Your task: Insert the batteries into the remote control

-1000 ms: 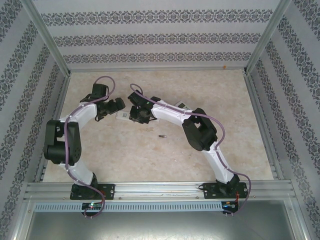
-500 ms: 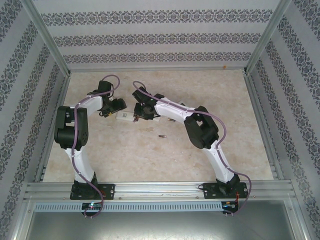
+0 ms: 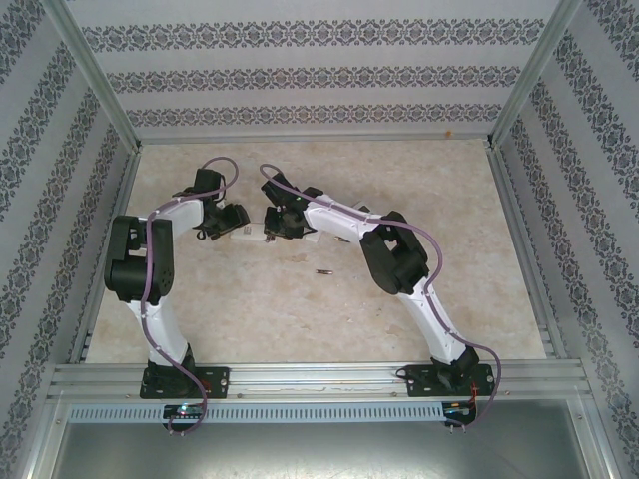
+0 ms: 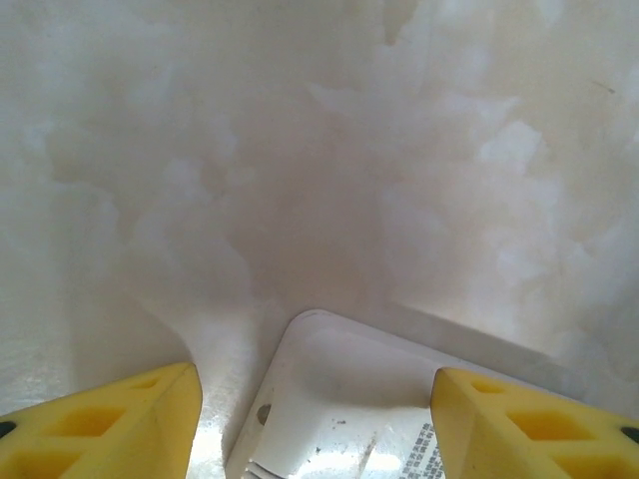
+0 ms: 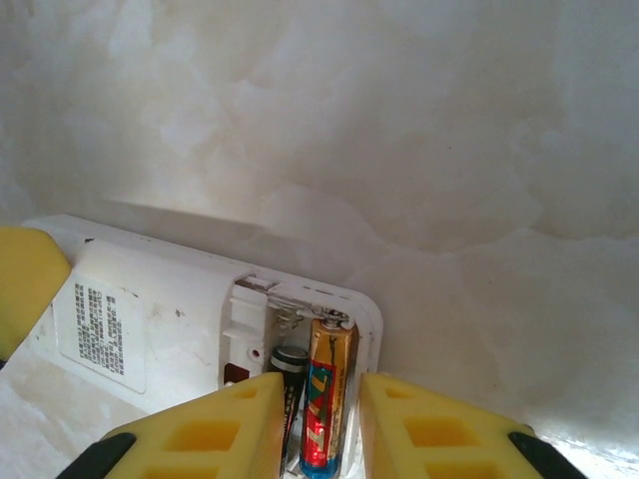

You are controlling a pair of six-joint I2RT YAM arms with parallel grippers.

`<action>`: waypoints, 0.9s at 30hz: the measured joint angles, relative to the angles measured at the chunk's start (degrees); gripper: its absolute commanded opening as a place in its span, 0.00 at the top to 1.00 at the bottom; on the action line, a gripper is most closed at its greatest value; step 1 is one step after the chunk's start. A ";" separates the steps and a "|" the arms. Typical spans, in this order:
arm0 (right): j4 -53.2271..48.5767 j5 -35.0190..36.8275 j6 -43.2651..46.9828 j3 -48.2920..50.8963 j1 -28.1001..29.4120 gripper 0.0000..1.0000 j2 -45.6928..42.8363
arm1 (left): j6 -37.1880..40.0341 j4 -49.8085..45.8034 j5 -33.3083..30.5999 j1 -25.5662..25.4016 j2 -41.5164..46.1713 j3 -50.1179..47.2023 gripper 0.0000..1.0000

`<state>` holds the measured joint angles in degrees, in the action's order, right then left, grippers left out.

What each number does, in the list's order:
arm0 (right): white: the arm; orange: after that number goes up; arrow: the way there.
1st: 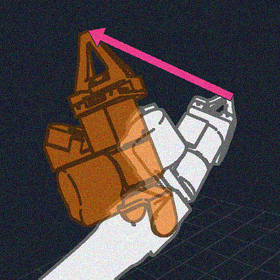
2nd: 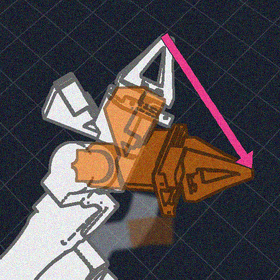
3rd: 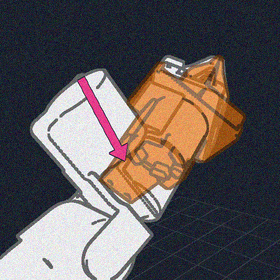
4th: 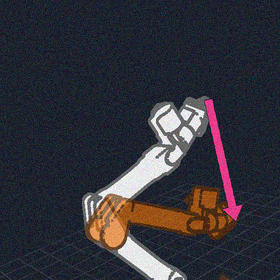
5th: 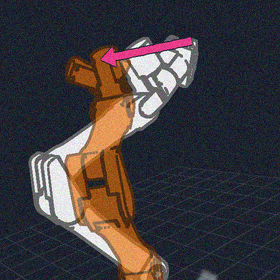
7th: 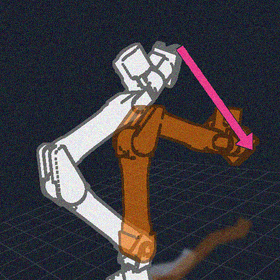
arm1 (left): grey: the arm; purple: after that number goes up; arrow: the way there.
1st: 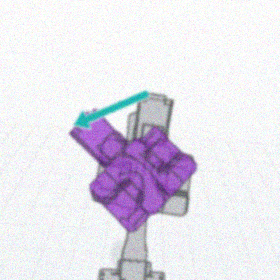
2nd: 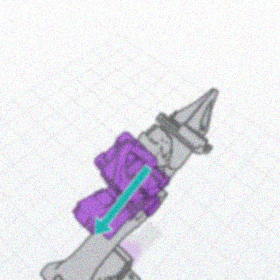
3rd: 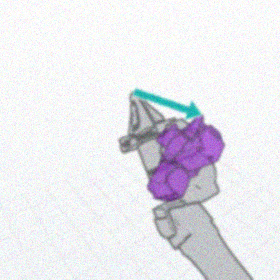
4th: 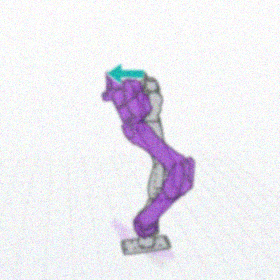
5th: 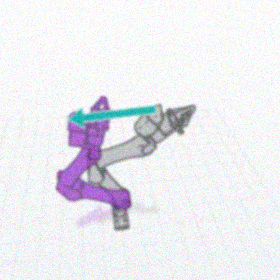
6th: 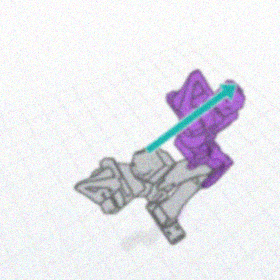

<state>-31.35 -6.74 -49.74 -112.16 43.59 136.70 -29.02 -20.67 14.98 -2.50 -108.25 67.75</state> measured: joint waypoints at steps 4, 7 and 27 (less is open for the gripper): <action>-0.15 0.07 1.84 -0.39 0.00 0.63 -0.04 | -0.72 0.13 0.28 -0.02 0.92 -0.85 0.32; -0.72 0.46 3.67 0.00 0.00 0.60 -0.66 | -1.33 -0.13 0.61 -0.02 2.91 -2.51 0.30; 0.72 1.14 0.02 5.70 3.52 0.76 -6.08 | -1.44 -0.57 2.84 -0.02 3.23 -3.10 0.34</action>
<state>-30.63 -5.61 -49.71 -106.45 47.11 130.63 -30.46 -21.23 17.82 -2.52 -105.01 64.64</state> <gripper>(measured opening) 0.251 0.663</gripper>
